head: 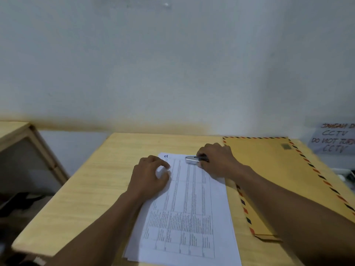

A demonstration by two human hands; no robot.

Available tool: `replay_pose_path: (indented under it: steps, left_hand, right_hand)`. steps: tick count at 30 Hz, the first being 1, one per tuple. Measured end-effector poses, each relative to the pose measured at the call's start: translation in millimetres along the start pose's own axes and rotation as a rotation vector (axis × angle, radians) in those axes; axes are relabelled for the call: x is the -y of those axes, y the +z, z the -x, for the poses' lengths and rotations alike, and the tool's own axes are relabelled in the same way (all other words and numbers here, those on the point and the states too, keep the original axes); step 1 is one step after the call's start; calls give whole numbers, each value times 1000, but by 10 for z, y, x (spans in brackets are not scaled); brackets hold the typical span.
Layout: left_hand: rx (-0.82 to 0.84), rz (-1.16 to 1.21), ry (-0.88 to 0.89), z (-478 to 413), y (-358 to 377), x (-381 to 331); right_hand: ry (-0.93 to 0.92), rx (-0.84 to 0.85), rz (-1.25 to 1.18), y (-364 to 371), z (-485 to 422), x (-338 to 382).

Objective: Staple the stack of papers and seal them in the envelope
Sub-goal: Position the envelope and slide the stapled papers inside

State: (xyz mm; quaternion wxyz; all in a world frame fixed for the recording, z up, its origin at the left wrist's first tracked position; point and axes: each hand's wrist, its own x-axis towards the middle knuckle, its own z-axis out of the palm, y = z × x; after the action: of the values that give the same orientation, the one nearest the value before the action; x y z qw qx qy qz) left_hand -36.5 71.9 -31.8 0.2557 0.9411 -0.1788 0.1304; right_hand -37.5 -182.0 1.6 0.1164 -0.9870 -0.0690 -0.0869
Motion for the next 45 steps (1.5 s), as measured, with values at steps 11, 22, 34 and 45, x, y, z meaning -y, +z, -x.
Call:
replay_pose_path:
  steps: [11,22,34,45]
  left_hand:
    - [-36,32,9,-22,85,71]
    - [-94,106,-149,142,-28,31]
    - [89,-9,-301,664,-283,-471]
    - [-22,360,-339,514,-240,-443]
  right_hand:
    - [81,43,-20,107,-720,-4]
    - [245,-7,-139,-162,-59,92]
    - [398,99,-125,30,912,620]
    - [321,39,-200,52,916,441]
